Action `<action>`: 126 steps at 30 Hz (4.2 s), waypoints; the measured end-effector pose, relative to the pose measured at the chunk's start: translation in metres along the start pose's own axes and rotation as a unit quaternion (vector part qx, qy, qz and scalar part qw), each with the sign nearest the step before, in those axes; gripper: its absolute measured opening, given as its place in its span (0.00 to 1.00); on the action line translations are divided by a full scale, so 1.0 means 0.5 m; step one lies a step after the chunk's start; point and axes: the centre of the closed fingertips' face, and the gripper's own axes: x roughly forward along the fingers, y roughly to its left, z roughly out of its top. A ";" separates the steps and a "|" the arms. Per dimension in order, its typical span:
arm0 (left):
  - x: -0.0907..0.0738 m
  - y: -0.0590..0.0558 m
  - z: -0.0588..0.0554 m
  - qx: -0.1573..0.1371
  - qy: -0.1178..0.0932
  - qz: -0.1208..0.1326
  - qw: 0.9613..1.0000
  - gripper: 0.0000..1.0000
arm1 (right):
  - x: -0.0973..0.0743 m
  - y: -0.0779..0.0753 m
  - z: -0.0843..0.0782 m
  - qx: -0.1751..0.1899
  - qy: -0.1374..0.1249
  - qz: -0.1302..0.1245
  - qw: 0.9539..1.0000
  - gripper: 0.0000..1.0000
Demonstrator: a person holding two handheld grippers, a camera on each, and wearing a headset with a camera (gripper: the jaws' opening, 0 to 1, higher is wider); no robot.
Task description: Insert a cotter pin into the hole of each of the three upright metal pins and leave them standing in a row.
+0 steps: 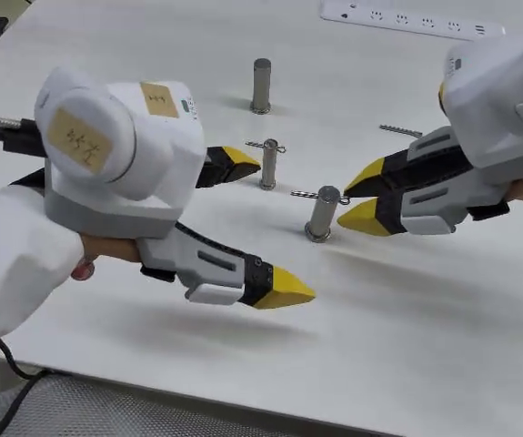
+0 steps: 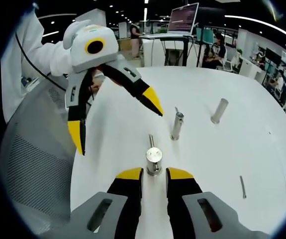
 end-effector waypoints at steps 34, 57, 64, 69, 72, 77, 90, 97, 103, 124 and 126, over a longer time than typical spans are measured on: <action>-0.069 -0.017 -0.013 -0.076 -0.025 0.047 0.996 0.99 | 0.055 0.007 0.010 -0.015 -0.007 0.017 1.000 0.09; -0.079 -0.005 -0.026 -0.090 -0.020 0.066 0.993 0.99 | 0.033 -0.033 0.012 -0.027 -0.009 -0.001 1.000 0.08; -0.079 -0.007 -0.027 -0.092 -0.017 0.067 0.993 0.99 | 0.025 -0.070 -0.001 -0.020 -0.008 -0.008 1.000 0.08; -0.079 -0.006 -0.032 -0.095 -0.014 0.068 0.993 0.99 | 0.027 -0.077 -0.005 -0.039 0.001 -0.006 0.999 0.08; -0.080 -0.007 -0.035 -0.096 -0.012 0.068 0.993 0.99 | 0.026 -0.086 -0.008 -0.036 0.002 -0.007 0.999 0.08; -0.081 -0.006 -0.034 -0.100 -0.014 0.068 0.993 0.99 | 0.025 -0.092 -0.013 -0.034 0.002 -0.006 0.999 0.08; -0.078 -0.008 -0.040 -0.099 -0.008 0.065 0.993 0.99 | 0.031 -0.086 -0.011 -0.021 -0.007 0.002 1.000 0.08; -0.078 -0.008 -0.039 -0.103 -0.009 0.065 0.992 0.99 | 0.034 -0.087 -0.007 -0.018 -0.011 0.001 1.000 0.08; -0.074 -0.010 -0.046 -0.106 -0.002 0.060 0.993 0.99 | 0.038 -0.095 -0.005 -0.023 -0.013 0.004 1.000 0.08; -0.077 0.001 -0.053 -0.108 0.006 0.070 0.992 0.98 | 0.041 -0.095 0.000 -0.032 -0.015 0.006 0.999 0.09; -0.077 0.001 -0.052 -0.109 0.006 0.069 0.992 0.98 | 0.042 -0.094 0.001 -0.033 -0.014 0.005 0.999 0.09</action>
